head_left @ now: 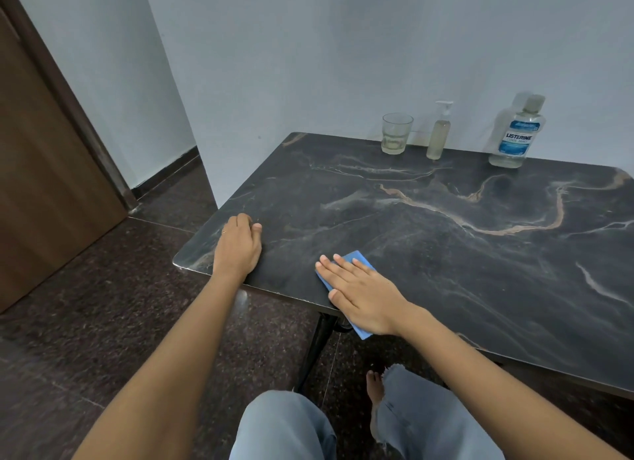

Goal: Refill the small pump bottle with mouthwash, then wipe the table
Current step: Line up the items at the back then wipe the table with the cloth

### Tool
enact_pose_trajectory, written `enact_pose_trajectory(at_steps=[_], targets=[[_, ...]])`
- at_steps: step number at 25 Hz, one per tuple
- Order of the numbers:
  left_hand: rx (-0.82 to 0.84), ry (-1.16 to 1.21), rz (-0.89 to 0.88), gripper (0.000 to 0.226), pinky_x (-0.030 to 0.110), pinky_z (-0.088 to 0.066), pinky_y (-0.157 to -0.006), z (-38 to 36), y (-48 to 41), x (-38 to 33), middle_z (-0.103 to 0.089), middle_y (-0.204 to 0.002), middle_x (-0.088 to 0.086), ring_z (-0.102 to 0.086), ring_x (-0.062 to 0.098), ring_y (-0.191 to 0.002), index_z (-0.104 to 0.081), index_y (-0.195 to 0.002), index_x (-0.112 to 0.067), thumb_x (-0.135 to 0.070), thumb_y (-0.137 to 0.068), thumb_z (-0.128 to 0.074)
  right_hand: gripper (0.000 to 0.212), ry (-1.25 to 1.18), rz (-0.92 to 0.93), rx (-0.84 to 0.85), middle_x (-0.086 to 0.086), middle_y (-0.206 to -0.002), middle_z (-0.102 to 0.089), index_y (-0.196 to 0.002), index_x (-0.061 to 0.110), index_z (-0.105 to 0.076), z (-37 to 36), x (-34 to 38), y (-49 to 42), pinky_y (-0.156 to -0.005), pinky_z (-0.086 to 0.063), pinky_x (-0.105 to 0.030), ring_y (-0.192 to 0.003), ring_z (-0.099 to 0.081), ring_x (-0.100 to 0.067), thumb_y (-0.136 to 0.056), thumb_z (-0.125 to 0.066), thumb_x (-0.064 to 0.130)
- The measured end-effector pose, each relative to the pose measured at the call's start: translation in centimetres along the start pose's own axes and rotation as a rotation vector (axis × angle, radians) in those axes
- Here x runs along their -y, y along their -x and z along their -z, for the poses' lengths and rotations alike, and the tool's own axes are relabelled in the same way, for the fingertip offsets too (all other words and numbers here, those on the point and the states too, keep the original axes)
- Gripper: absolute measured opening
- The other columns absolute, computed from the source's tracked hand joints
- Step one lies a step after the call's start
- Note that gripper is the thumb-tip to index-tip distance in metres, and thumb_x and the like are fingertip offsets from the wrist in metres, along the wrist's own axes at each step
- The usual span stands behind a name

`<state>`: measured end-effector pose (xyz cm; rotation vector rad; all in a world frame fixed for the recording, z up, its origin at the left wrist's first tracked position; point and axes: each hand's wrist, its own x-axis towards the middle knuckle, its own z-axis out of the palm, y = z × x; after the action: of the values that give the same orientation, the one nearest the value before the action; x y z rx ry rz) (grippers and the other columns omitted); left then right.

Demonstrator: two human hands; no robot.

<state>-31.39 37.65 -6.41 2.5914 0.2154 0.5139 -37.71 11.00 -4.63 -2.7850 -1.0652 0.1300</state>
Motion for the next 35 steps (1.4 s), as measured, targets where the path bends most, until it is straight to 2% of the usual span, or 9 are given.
enact_pose_trajectory(at_steps=[5, 13, 15, 18, 21, 25, 28, 32, 35], targets=[[-0.031, 0.077, 0.049, 0.025, 0.045, -0.040, -0.085, -0.5, 0.0, 0.4, -0.054, -0.108, 0.017, -0.050, 0.033, -0.103, -0.051, -0.103, -0.002, -0.024, -0.102, -0.039, 0.053, -0.025, 0.013, -0.008, 0.006, -0.161, -0.003, -0.153, 0.020, -0.007, -1.0, 2.5, -7.0, -0.119, 0.002, -0.032, -0.148, 0.001, -0.011, -0.103, -0.018, 0.033], [-0.069, 0.045, 0.089, 0.026, 0.045, -0.042, -0.086, -0.3, 0.3, 0.4, -0.054, -0.109, 0.018, -0.051, 0.034, -0.101, -0.051, -0.104, 0.000, -0.020, -0.103, -0.034, 0.054, -0.031, -0.124, 0.003, 0.003, -0.161, -0.005, -0.153, 0.017, -0.008, -1.0, 2.7, -16.0, -0.120, 0.000, -0.035, -0.148, -0.001, -0.013, -0.102, -0.017, 0.034], [-0.060, 0.043, 0.092, 0.026, 0.046, -0.042, -0.087, -0.2, 0.3, 0.4, -0.054, -0.110, 0.020, -0.051, 0.036, -0.103, -0.051, -0.105, 0.001, -0.019, -0.103, -0.034, 0.054, -0.033, -0.113, 0.010, 0.001, -0.161, -0.004, -0.153, 0.016, -0.007, -0.9, 3.2, -15.6, -0.120, 0.000, -0.035, -0.148, -0.001, -0.014, -0.103, -0.018, 0.033], [-0.062, 0.042, 0.063, 0.025, 0.048, -0.041, -0.086, -0.1, 0.3, 0.2, -0.054, -0.111, 0.021, -0.050, 0.038, -0.104, -0.051, -0.105, 0.001, -0.018, -0.103, -0.035, 0.054, -0.010, 0.011, 0.013, 0.000, -0.161, -0.004, -0.153, 0.016, -0.007, -1.1, 4.1, -12.0, -0.119, 0.000, -0.033, -0.148, -0.002, -0.015, -0.103, -0.020, 0.032], [-0.053, 0.056, 0.024, 0.026, 0.048, -0.042, -0.084, -0.1, 0.3, 0.2, -0.054, -0.110, 0.020, -0.050, 0.037, -0.101, -0.051, -0.104, 0.000, -0.019, -0.103, -0.033, 0.053, -0.021, 0.108, 0.041, 0.003, -0.161, -0.001, -0.153, 0.019, -0.005, -0.9, 3.5, -7.1, -0.119, 0.003, -0.031, -0.148, 0.002, -0.012, -0.104, -0.018, 0.033], [-0.047, 0.069, 0.028, 0.027, 0.048, -0.042, -0.084, -0.3, 0.1, 0.4, -0.054, -0.109, 0.018, -0.050, 0.036, -0.101, -0.051, -0.104, -0.001, -0.021, -0.104, -0.032, 0.052, -0.004, 0.143, 0.046, 0.008, -0.160, 0.001, -0.153, 0.023, -0.004, -0.8, 1.6, -2.7, -0.119, 0.004, -0.028, -0.147, 0.006, -0.008, -0.104, -0.018, 0.035], [-0.049, 0.103, 0.050, 0.026, 0.045, -0.041, -0.084, -0.4, -0.1, 0.6, -0.053, -0.109, 0.017, -0.049, 0.033, -0.101, -0.051, -0.104, -0.002, -0.021, -0.104, -0.033, 0.053, 0.003, 0.134, 0.047, 0.009, -0.160, 0.002, -0.153, 0.023, -0.003, -0.8, 1.8, -2.9, -0.119, 0.006, -0.028, -0.147, 0.007, -0.008, -0.104, -0.017, 0.035], [-0.045, 0.170, 0.044, 0.023, 0.034, -0.036, -0.081, 0.0, -0.6, 1.2, -0.054, -0.106, 0.011, -0.049, 0.027, -0.099, -0.051, -0.104, -0.004, -0.019, -0.103, -0.033, 0.053, 0.001, 0.137, 0.022, 0.006, -0.160, 0.001, -0.153, 0.021, -0.004, -1.0, 4.2, -6.0, -0.118, 0.005, -0.030, -0.148, 0.005, -0.010, -0.104, -0.017, 0.035], [-0.111, 0.187, 0.080, 0.024, 0.031, -0.035, -0.078, 1.6, -1.6, 3.1, -0.057, -0.104, 0.012, -0.050, 0.023, -0.093, -0.053, -0.105, -0.004, -0.019, -0.103, -0.035, 0.053, -0.015, 0.155, 0.023, 0.004, -0.161, -0.001, -0.153, 0.019, -0.005, -1.5, 7.0, -10.2, -0.119, 0.004, -0.032, -0.148, 0.004, -0.012, -0.104, -0.017, 0.034]])
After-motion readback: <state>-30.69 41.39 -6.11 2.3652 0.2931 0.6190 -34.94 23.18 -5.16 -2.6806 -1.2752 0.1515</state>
